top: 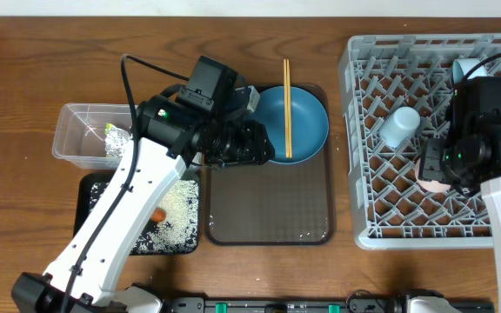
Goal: Sort waste into correct bins and load items into the dishwasher rack
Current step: 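Carry the pink cup with the right gripper over the dish rack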
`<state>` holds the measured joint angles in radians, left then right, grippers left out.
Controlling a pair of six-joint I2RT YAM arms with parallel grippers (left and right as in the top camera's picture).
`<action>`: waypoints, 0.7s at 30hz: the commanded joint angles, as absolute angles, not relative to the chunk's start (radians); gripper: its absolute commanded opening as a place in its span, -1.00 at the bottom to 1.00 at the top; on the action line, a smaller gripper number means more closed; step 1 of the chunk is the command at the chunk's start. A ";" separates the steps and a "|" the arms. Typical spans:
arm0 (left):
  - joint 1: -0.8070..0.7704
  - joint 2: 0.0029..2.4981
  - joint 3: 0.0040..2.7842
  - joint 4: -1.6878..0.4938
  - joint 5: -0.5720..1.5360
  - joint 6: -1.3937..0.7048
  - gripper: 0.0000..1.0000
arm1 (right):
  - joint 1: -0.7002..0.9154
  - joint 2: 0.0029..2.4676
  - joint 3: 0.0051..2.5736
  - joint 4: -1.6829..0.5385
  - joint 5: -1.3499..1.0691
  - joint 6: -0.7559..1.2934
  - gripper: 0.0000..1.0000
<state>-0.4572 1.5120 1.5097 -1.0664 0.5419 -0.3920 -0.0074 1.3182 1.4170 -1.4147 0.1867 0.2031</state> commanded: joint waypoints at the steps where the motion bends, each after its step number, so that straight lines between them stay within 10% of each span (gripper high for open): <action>1: -0.455 1.507 1.515 -1.069 0.525 -0.385 -0.08 | -0.023 1.323 1.372 -1.390 0.198 0.224 -0.51; 21: -0.455 1.507 1.515 -1.070 0.525 -0.385 -0.08 | -0.033 1.323 1.131 -1.174 0.146 0.255 -0.40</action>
<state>-0.4572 1.5120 1.5097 -1.0668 0.5419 -0.3920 -0.0280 1.3205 1.1332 -1.1812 0.1463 0.2314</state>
